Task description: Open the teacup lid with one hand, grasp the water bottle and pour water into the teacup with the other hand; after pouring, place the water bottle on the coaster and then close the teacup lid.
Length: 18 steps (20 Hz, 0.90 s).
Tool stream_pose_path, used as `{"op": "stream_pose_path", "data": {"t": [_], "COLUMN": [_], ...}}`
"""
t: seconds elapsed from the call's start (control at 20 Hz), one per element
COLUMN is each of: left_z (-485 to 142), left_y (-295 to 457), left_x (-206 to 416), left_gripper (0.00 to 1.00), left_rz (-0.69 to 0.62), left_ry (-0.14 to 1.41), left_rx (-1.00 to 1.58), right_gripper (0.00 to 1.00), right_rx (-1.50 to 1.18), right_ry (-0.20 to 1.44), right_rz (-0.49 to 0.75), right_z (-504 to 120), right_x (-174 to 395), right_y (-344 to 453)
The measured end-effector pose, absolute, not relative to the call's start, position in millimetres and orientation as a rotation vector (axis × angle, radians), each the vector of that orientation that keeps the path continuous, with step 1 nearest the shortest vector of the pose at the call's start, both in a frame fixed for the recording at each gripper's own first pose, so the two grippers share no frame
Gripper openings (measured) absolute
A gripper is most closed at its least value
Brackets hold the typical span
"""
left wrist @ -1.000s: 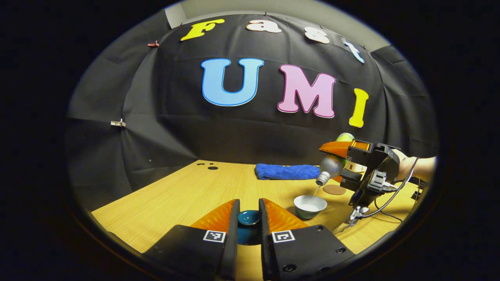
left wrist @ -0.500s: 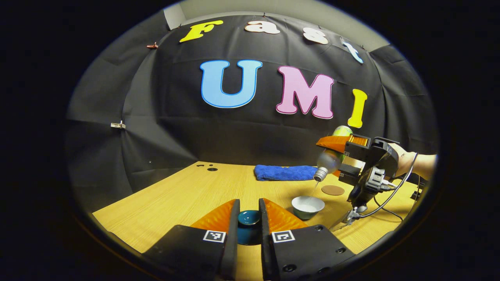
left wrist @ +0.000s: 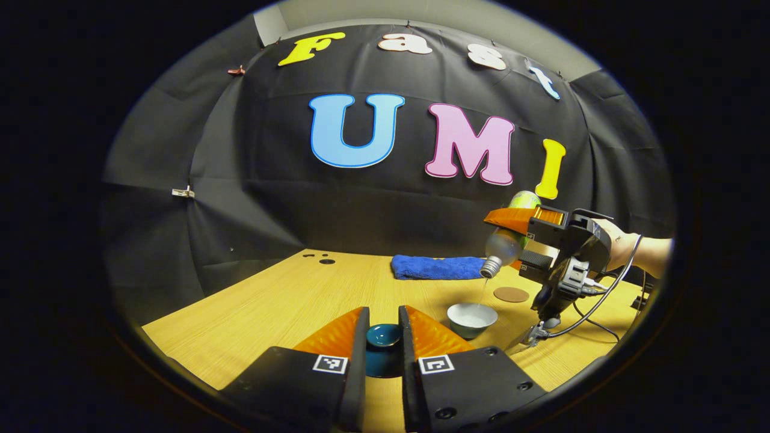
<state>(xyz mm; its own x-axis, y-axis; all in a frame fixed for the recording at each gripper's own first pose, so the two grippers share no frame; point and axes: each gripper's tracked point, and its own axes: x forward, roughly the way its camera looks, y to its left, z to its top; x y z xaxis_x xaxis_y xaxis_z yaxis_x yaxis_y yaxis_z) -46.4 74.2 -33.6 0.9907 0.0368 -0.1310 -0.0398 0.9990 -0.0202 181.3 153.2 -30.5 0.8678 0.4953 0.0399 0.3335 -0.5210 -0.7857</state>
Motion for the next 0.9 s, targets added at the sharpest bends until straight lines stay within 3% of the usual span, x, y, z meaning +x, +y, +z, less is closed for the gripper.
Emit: {"op": "stream_pose_path", "data": {"t": [0.9], "left_z": [-30], "left_y": [75], "left_x": [-47], "left_gripper": [0.29], "left_rz": [0.049], "left_ry": [0.124], "left_rx": [-0.015], "right_gripper": [0.77], "right_rx": [-2.185], "right_ry": [-0.651], "right_rz": [0.262], "right_z": [-38], "right_x": [171], "right_y": [166]}}
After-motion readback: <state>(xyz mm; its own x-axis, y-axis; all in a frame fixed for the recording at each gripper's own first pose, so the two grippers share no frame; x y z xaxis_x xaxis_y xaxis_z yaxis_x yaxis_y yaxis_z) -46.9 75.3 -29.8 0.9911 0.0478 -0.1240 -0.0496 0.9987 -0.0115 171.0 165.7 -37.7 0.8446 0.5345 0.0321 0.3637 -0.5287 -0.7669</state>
